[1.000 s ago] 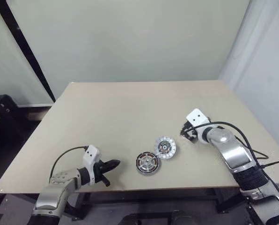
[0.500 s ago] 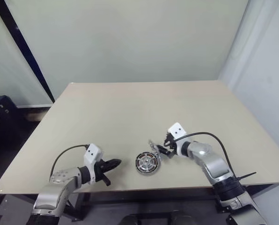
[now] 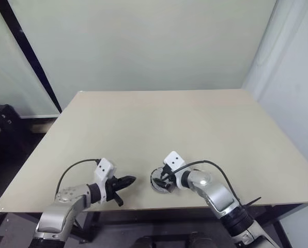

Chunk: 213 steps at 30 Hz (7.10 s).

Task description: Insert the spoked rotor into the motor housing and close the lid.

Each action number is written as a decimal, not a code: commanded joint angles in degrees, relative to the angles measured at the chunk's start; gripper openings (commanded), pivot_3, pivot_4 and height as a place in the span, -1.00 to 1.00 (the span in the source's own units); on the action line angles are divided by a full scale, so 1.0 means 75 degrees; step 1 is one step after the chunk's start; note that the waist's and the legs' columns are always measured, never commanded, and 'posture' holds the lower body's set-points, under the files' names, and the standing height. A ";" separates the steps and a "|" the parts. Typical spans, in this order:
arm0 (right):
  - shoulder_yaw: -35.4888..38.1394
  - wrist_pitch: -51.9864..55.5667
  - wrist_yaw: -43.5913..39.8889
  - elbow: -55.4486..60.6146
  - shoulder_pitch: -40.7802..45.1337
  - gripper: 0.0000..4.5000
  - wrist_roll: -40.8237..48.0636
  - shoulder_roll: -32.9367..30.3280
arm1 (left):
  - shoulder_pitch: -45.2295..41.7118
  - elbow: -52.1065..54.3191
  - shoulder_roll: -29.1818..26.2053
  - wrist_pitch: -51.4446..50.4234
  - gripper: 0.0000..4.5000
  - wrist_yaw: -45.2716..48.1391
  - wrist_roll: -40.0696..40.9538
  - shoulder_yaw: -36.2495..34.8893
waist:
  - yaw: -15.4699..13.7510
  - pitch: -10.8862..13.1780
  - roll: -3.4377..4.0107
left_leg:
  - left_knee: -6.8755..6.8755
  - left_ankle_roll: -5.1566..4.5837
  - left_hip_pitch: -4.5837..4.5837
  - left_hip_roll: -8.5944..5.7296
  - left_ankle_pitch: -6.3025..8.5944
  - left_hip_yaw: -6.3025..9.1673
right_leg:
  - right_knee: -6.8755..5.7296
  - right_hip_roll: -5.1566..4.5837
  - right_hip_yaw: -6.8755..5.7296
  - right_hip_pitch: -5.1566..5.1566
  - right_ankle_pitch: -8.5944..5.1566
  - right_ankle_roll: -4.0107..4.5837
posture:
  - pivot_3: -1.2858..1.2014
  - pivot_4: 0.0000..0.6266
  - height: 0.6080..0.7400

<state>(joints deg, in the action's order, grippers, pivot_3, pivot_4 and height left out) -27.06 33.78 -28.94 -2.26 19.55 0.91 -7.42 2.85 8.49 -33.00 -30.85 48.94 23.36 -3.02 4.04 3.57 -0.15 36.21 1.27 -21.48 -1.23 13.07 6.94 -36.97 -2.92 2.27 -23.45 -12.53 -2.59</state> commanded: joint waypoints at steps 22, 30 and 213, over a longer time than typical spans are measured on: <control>0.0017 -0.2227 -0.4926 -0.2371 0.2048 0.98 0.0513 -0.1799 | -0.0083 0.0320 -0.0057 0.0000 -1.00 0.0370 0.0168 0.0338 | 0.0010 0.0001 0.0001 | 0.0034 -0.0001 0.0000 -0.0001 0.0000 -0.0002 | -0.0009 0.0005 0.0001 0.0015 0.0003 0.0001 | 0.03 -1.00 1.00; 0.0018 -0.3203 -0.4961 -0.3741 0.2441 0.98 0.0128 -0.1235 | 0.0082 0.0416 -0.0061 0.0037 -1.00 0.0404 0.0158 0.0309 | 0.0009 0.0001 0.0002 | 0.0042 -0.0001 0.0004 -0.0001 0.0000 -0.0002 | -0.0018 0.0007 0.0001 0.0017 0.0009 0.0007 | 0.03 -1.00 1.00; 0.4569 0.4665 -0.1638 -0.4490 0.2033 1.00 0.2937 0.0791 | -0.1247 -0.1976 0.1269 0.0641 -1.00 -0.0840 -0.1552 0.1754 | 0.0041 -0.0007 0.0049 | 0.0031 0.0035 0.0107 -0.0012 0.0019 0.0002 | -0.0063 -0.0009 0.0003 0.0090 0.0002 0.0013 | 0.03 -1.00 1.00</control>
<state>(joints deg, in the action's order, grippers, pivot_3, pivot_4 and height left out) 8.10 66.83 -41.39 -36.16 35.30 20.96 -3.02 -7.30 -5.19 -23.90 -24.98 42.51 12.71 8.48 4.35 3.51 0.21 36.43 1.53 -20.67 -1.32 13.21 6.96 -37.44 -2.98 2.29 -22.78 -12.52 -2.49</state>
